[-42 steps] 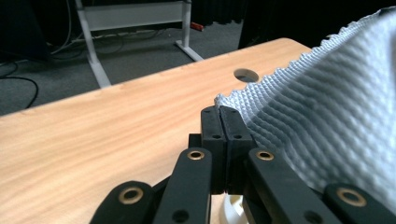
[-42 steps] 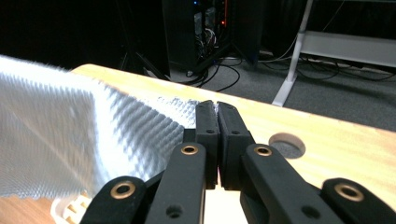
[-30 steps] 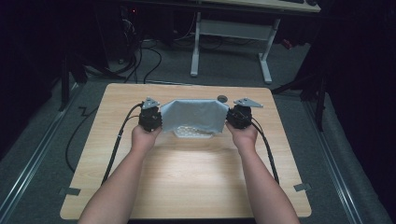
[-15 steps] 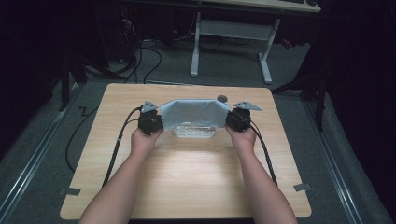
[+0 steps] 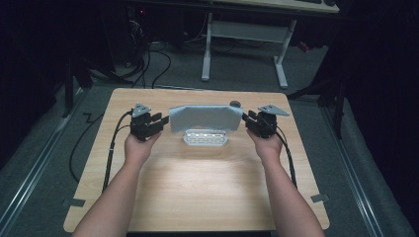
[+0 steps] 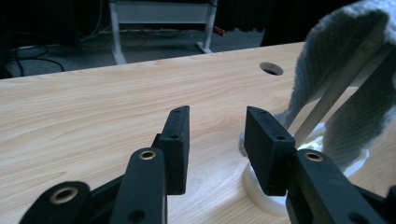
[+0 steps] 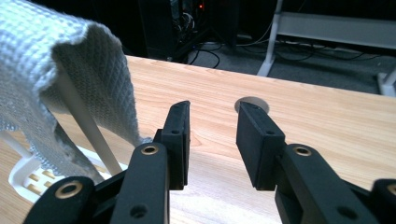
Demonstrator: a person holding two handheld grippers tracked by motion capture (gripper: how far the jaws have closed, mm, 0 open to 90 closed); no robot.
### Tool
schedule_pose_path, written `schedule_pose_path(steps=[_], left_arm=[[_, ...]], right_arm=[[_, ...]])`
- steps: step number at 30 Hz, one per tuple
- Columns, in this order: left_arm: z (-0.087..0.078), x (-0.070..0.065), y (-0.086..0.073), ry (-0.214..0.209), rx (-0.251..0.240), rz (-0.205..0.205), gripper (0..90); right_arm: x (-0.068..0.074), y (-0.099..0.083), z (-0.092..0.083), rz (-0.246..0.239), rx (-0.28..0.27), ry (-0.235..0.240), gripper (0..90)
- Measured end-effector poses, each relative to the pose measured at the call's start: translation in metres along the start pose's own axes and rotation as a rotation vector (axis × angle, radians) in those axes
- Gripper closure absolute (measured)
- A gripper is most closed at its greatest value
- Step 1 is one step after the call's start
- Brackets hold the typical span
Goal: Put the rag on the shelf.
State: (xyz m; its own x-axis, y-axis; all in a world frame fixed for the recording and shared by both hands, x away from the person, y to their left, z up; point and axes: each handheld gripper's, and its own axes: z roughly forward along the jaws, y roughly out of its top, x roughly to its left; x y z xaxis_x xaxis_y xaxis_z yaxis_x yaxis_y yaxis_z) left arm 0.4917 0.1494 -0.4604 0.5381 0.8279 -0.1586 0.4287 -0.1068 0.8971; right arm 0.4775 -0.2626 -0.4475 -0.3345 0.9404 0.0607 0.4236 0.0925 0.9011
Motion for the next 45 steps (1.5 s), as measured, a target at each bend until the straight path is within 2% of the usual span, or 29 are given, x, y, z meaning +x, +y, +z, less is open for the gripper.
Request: schedule_pose_path(steps=[4,7,13,16,19,20,21,24,25,28,29,32,33,36,37,38,39,41,42,43,44,45], left_arm=[[-0.007,0.005,-0.002,0.014,0.000,-0.002,60.8],[-0.019,0.009,-0.007,0.027,-0.010,-0.013,60.1],[-0.038,0.014,-0.014,0.050,-0.022,-0.032,59.3],[-0.044,0.013,-0.015,0.057,-0.024,-0.027,57.0],[-0.056,0.003,-0.021,0.056,-0.014,0.001,54.1],[-0.056,0.003,-0.021,0.056,-0.014,0.001,53.4],[-0.062,-0.002,-0.025,0.046,-0.006,0.001,52.4],[-0.068,-0.008,-0.030,0.036,-0.004,0.003,50.7],[-0.073,-0.015,-0.036,0.028,0.007,0.018,50.2],[-0.080,-0.023,-0.044,0.014,0.014,0.027,49.7],[-0.084,-0.028,-0.051,0.005,0.028,0.031,49.1],[-0.088,-0.034,-0.058,-0.011,0.047,0.042,48.3],[-0.092,-0.041,-0.066,-0.027,0.061,0.057,47.6],[-0.095,-0.048,-0.075,-0.042,0.082,0.070,46.3],[-0.096,-0.054,-0.086,-0.061,0.113,0.072,45.5],[-0.096,-0.054,-0.086,-0.061,0.113,0.072,44.8],[-0.098,-0.061,-0.097,-0.074,0.141,0.079,44.1],[-0.102,-0.069,-0.108,-0.082,0.162,0.094,43.8],[-0.102,-0.069,-0.108,-0.082,0.162,0.094,43.3],[-0.106,-0.075,-0.119,-0.079,0.172,0.123,42.8],[-0.106,-0.075,-0.119,-0.079,0.172,0.123,42.7],[-0.114,-0.079,-0.134,-0.085,0.221,0.111,46.3]], right_arm=[[-0.001,0.001,-0.010,-0.009,-0.010,-0.007,64.1],[0.000,-0.001,-0.018,-0.015,-0.033,-0.010,63.6],[-0.003,-0.004,-0.029,-0.025,-0.010,-0.019,62.2],[-0.003,-0.005,-0.033,-0.018,-0.007,-0.012,61.0],[0.005,-0.008,-0.044,-0.048,-0.027,-0.015,59.4],[0.005,-0.008,-0.044,-0.048,-0.027,-0.015,59.4],[0.009,-0.008,-0.051,-0.072,-0.007,-0.018,57.9],[0.012,-0.009,-0.058,-0.080,-0.005,-0.019,55.8],[0.017,-0.009,-0.068,-0.097,-0.006,-0.013,55.0],[0.021,-0.013,-0.077,-0.106,-0.038,-0.009,55.2],[0.025,-0.015,-0.084,-0.119,-0.018,-0.002,55.1],[0.031,-0.022,-0.092,-0.135,-0.031,-0.001,55.6],[0.038,-0.031,-0.099,-0.167,-0.028,-0.013,56.4],[0.044,-0.039,-0.104,-0.175,-0.018,-0.024,56.2],[0.048,-0.049,-0.109,-0.176,-0.017,-0.016,53.7],[0.048,-0.049,-0.109,-0.176,-0.017,-0.016,53.7],[0.055,-0.061,-0.113,-0.185,-0.003,-0.009,52.0],[0.060,-0.072,-0.115,-0.199,0.014,-0.005,51.0],[0.063,-0.079,-0.116,-0.197,0.021,0.004,50.5],[0.066,-0.085,-0.117,-0.199,0.032,0.010,50.2],[0.066,-0.085,-0.117,-0.199,0.032,0.010,50.2],[0.073,-0.103,-0.118,-0.184,0.054,0.019,48.0]])
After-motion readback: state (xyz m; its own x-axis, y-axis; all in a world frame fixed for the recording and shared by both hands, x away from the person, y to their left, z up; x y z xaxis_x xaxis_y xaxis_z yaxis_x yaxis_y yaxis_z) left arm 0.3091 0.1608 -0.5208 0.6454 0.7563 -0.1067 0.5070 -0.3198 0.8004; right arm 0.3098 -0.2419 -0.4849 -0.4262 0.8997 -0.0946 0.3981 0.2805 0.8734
